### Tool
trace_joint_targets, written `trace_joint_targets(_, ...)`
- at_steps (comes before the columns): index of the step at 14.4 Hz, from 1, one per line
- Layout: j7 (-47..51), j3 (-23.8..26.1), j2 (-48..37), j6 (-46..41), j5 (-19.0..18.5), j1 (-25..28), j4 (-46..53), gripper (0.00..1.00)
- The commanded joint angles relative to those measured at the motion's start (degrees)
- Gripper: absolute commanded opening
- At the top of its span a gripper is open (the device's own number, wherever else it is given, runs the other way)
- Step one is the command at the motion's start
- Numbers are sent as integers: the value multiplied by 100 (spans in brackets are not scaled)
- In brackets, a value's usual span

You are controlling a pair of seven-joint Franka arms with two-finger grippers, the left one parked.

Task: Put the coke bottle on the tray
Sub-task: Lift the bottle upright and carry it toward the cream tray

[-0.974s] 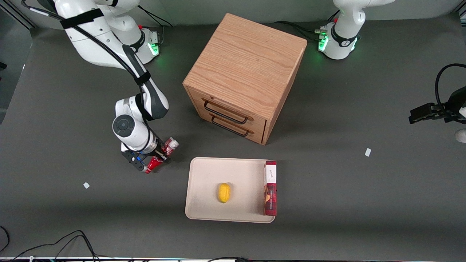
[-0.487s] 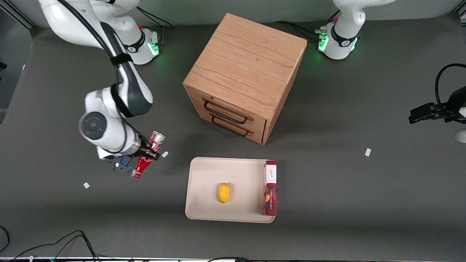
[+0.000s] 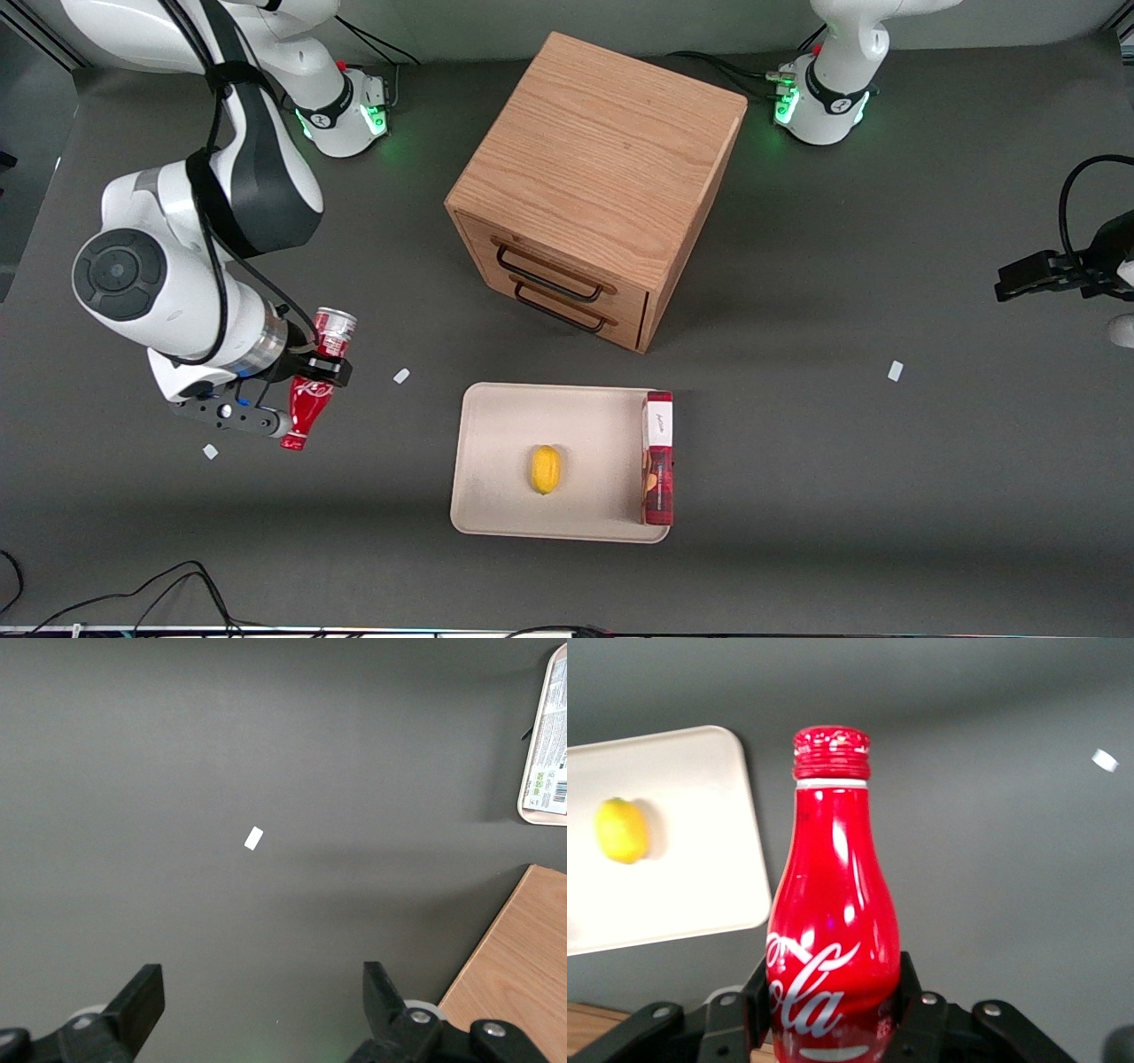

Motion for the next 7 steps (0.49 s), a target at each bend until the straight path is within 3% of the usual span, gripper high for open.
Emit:
trace_joint_targets(1, -233, 233, 1033, -134, -152, 98, 1415, 0)
trace_joint_targets(7, -559, 691, 2142, 1446, -134, 124, 1752, 0)
